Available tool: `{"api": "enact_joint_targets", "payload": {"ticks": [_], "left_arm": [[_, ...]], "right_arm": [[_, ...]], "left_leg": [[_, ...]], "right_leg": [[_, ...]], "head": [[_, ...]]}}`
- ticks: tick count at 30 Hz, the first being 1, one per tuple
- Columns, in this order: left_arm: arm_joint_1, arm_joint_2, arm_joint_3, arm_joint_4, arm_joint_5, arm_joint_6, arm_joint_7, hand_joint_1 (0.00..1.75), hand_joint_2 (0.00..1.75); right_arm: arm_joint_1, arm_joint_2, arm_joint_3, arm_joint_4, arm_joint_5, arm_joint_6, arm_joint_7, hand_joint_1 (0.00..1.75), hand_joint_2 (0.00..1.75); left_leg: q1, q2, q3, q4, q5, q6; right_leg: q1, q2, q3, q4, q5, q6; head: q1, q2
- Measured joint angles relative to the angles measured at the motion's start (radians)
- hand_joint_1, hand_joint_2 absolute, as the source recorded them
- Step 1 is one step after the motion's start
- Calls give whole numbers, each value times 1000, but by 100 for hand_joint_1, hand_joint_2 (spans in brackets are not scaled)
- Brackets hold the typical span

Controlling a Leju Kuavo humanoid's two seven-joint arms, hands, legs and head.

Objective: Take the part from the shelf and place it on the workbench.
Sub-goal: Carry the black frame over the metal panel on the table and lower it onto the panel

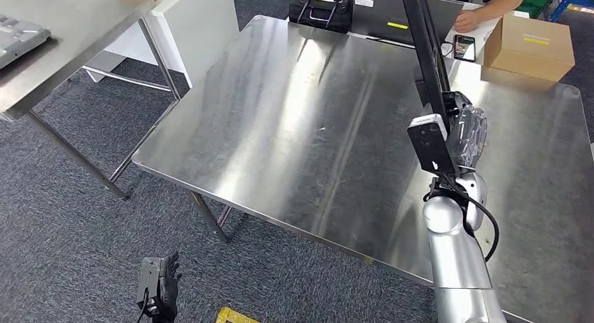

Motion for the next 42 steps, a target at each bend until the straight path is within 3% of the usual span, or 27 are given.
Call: {"api": "enact_joint_targets", "payload": {"ticks": [2,5,6,7,9,10,11,14,16,20,21,24,25,26,30,42], "left_arm": [[-3,-1,-2,0,5,3,-7,0,0],[0,-5,-7,-9,1,27,-11,0,0],[3,-8,-9,-14,-1,31,-12,0,0],[5,-10,-12,-19,-3,31,-12,0,0],[6,-12,-16,-29,-6,26,-12,0,0],[7,-13,-19,-34,-8,26,-13,0,0],[8,-13,-25,-42,-9,27,-13,0,0],[12,-14,-45,-73,-13,26,-14,0,0],[13,-14,-56,-83,-13,21,-14,0,0],[15,-16,-68,-97,-15,16,-14,0,0],[15,-16,-73,-100,-16,14,-14,0,0],[14,-15,-84,-105,-15,10,-14,0,131],[13,-15,-85,-105,-13,10,-14,0,175],[13,-15,-86,-105,-10,9,-14,0,175],[13,-15,-86,-105,2,3,-14,0,0],[13,4,-74,-66,62,-64,-14,0,0]], "right_arm": [[-4,-4,1,5,71,-12,38,175,175],[-7,-9,2,40,222,-19,124,175,175],[-7,-9,2,58,272,-18,154,175,175],[-8,-9,2,78,316,-16,181,175,175],[-19,-8,2,120,382,-9,222,175,175],[-33,-6,2,150,415,-5,243,175,175],[-54,-5,1,191,457,0,270,175,175],[-129,0,0,361,616,15,375,175,175],[-159,1,-1,451,669,16,408,175,175],[-197,3,5,567,692,31,448,175,175],[-208,2,14,596,699,43,475,131,131],[-241,-2,64,682,708,78,547,0,0],[-252,-3,81,710,710,88,560,0,0],[-262,-3,94,736,711,97,567,0,0],[-293,-3,126,816,712,117,581,0,0],[-319,21,120,892,696,120,550,0,0]], "left_leg": [[5,-3,16,-15,-3,6],[5,-10,26,-17,-16,12],[5,-13,29,-17,-21,11],[7,-17,34,-15,-26,8],[10,-24,39,-6,-38,-2],[10,-26,38,5,-47,-9],[9,-27,36,13,-54,-16],[7,-27,34,25,-64,-10],[8,-26,36,22,-64,-3],[9,-23,40,17,-63,-5],[10,-23,40,16,-63,-7],[12,-22,41,15,-64,-22],[13,-22,41,15,-64,-25],[13,-22,41,15,-64,-26],[10,-22,41,15,-64,-27],[3,-23,43,16,-63,-26]], "right_leg": [[1,2,-41,72,-27,2],[-3,6,-171,261,-66,7],[-6,6,-198,280,-55,15],[-10,6,-205,261,-29,28],[-22,5,-176,141,49,56],[-25,6,-155,82,80,62],[-27,7,-141,43,100,59],[-26,11,-128,20,111,37],[-23,11,-127,19,111,35],[-20,13,-127,20,110,29],[-19,14,-127,20,109,28],[-17,14,-127,20,109,27],[-17,14,-127,20,108,27],[-17,14,-127,20,108,26],[-16,13,-124,20,108,26],[-17,13,-117,15,109,27]], "head": [[1,0],[2,0],[2,0],[2,0],[3,0],[4,0],[3,0],[-1,0],[-1,0],[-1,0],[-1,0],[-1,0],[-1,0],[-1,0],[0,0],[0,0]]}}
